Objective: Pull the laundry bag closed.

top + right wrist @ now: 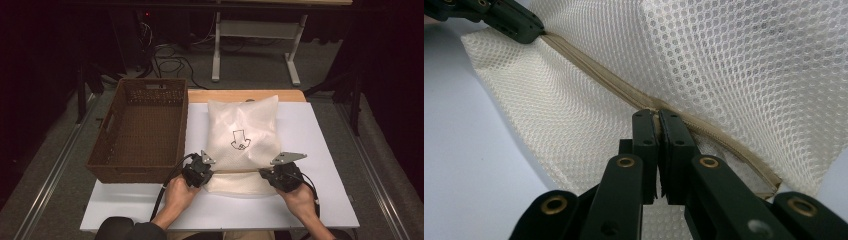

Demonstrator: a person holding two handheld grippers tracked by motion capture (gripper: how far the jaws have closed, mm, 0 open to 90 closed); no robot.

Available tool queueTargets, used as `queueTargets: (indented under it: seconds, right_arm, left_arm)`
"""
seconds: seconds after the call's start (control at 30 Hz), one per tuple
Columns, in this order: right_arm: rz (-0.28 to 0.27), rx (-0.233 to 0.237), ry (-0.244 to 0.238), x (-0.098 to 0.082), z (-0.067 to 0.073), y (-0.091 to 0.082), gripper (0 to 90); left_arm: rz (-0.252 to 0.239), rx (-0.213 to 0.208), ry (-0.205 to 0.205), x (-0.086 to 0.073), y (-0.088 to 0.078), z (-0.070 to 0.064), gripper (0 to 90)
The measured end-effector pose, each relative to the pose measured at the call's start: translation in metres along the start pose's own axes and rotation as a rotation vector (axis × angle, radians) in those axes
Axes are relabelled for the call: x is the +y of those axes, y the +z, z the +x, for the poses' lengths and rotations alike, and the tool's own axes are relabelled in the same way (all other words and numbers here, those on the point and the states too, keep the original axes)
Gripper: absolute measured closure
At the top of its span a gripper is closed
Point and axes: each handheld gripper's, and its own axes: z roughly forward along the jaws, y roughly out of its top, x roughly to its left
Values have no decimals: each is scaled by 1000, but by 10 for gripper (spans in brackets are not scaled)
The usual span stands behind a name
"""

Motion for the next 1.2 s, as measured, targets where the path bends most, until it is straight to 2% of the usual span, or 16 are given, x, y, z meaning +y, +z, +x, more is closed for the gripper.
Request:
queueTargets:
  seconds: [0.63,0.7,0.77,1.2]
  right_arm:
    - [1,-3,-17,0,1,-2,883]
    - [-26,-27,-21,-2,2,-4,883]
    - [-20,-15,-11,-3,0,-7,883]
    - [-31,-35,13,-10,-8,-15,882]
  left_arm:
    - [-2,1,1,0,0,0,879]
    - [-2,2,2,0,0,0,879]
    - [-2,3,4,0,0,-1,879]
    - [-4,4,3,-1,0,-1,878]
